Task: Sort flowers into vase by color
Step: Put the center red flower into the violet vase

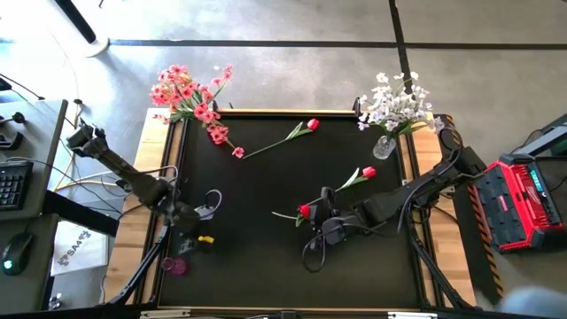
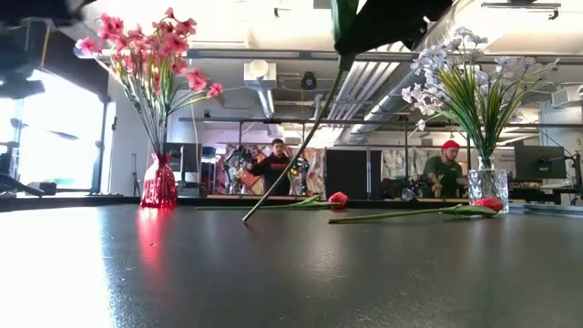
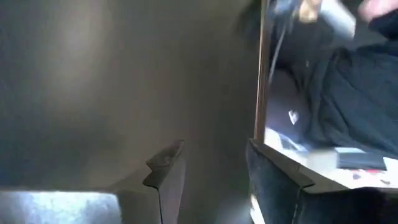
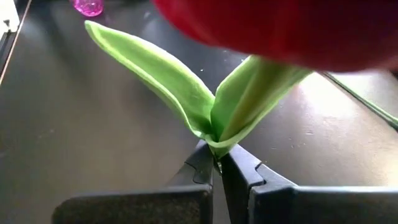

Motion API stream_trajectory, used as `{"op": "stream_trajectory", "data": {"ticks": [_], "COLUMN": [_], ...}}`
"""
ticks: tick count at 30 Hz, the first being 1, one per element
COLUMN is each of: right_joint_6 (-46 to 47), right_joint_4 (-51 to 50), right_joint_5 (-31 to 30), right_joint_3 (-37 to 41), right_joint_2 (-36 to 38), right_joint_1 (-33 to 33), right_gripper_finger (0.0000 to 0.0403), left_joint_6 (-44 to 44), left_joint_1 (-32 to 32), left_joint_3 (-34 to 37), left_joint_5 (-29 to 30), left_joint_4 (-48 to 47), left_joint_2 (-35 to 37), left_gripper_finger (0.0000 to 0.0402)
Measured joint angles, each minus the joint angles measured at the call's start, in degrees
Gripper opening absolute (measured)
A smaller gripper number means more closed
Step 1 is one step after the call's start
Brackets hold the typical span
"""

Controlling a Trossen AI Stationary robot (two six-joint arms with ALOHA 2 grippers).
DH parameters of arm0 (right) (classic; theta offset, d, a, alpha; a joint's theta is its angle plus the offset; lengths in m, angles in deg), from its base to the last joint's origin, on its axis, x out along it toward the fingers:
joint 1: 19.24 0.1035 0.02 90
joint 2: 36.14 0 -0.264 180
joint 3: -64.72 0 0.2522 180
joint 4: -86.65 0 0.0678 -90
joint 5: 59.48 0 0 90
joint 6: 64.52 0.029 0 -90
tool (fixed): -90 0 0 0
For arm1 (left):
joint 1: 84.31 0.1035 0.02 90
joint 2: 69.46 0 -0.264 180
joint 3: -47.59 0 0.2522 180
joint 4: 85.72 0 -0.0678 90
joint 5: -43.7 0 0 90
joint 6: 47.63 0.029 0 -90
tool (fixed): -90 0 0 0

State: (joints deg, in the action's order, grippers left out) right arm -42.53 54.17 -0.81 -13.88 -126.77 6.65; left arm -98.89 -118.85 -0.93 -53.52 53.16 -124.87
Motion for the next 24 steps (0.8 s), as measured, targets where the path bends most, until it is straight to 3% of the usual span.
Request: {"op": "stream_trajectory", "data": {"ticks": [4, 10, 15, 21, 24], "right_joint_6": [1.2, 1.7, 2.0, 1.1, 1.1], "right_joint_4": [0.1, 0.4, 0.6, 0.3, 0.3], "right_joint_5": [-1.5, -3.9, -4.0, -2.9, -2.9], "right_joint_3": [0.0, 0.1, 0.1, 0.1, 0.1], "right_joint_2": [0.0, 0.0, 0.0, 0.0, 0.0], "right_joint_1": [0.0, -0.3, -0.4, -0.4, -0.4], "right_gripper_finger": [0.0001, 0.0001, 0.0, 0.0, 0.0], "left_joint_6": [-9.4, -15.6, -15.0, -13.6, -14.3], "left_joint_1": [-2.1, -4.4, -5.0, -5.9, -7.8], "left_joint_3": [0.0, -1.4, -10.6, -26.1, -29.6], "left_joint_5": [-3.6, -4.1, -3.6, -1.2, -0.1], "left_joint_4": [-3.8, -4.4, -11.8, -31.3, -33.4], "left_joint_2": [0.2, -3.4, -10.2, -19.2, -21.9], "left_gripper_finger": [0.0154, 0.0154, 0.0154, 0.0154, 0.0159]}}
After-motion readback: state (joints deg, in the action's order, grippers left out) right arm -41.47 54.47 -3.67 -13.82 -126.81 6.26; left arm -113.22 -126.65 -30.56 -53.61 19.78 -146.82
